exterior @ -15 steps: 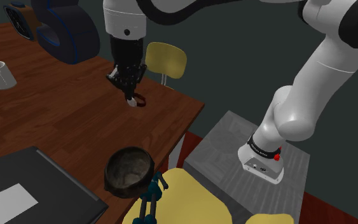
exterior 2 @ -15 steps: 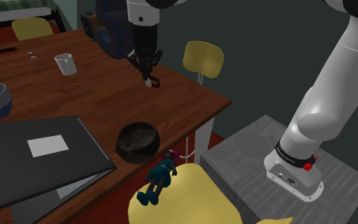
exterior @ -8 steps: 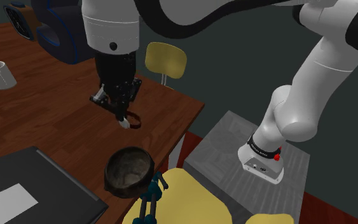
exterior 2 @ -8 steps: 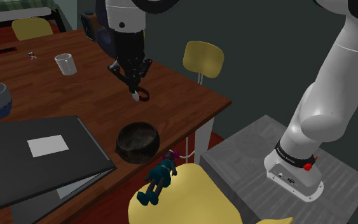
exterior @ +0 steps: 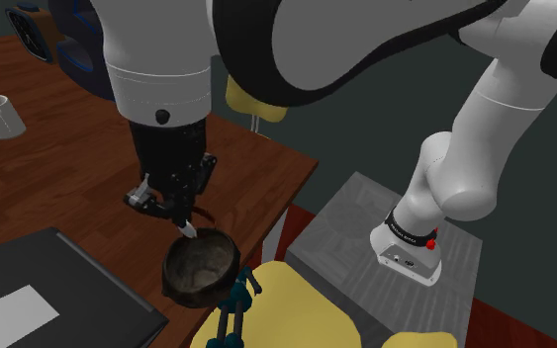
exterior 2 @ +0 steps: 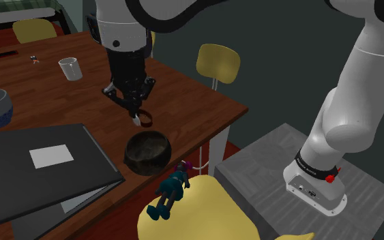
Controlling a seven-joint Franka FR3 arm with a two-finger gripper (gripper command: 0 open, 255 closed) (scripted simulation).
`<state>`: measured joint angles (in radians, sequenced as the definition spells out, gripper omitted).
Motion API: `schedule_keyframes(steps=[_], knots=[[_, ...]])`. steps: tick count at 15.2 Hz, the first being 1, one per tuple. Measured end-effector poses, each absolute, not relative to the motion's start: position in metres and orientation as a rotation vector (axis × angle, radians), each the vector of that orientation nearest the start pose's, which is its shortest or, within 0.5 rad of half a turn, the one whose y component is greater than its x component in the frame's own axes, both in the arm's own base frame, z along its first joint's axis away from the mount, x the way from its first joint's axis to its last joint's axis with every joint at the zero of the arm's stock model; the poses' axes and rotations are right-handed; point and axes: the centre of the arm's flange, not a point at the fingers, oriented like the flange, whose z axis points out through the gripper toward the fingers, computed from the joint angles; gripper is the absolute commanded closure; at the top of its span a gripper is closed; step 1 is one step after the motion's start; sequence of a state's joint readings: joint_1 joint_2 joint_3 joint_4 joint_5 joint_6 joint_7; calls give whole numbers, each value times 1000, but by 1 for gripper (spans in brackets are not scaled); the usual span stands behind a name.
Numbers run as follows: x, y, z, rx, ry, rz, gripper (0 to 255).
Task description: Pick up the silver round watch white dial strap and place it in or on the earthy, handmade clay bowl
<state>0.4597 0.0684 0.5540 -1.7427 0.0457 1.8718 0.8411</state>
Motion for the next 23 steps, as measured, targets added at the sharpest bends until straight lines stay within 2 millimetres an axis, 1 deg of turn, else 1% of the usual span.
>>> schedule_keyframes(steps=[15, 21, 22, 23], knots=[[314, 499, 458, -3027, -239, 33, 255], [314, 499, 455, -3027, -239, 33, 255], [314, 499, 455, -3027, -239, 33, 0], [314, 499, 455, -3027, -239, 33, 0]])
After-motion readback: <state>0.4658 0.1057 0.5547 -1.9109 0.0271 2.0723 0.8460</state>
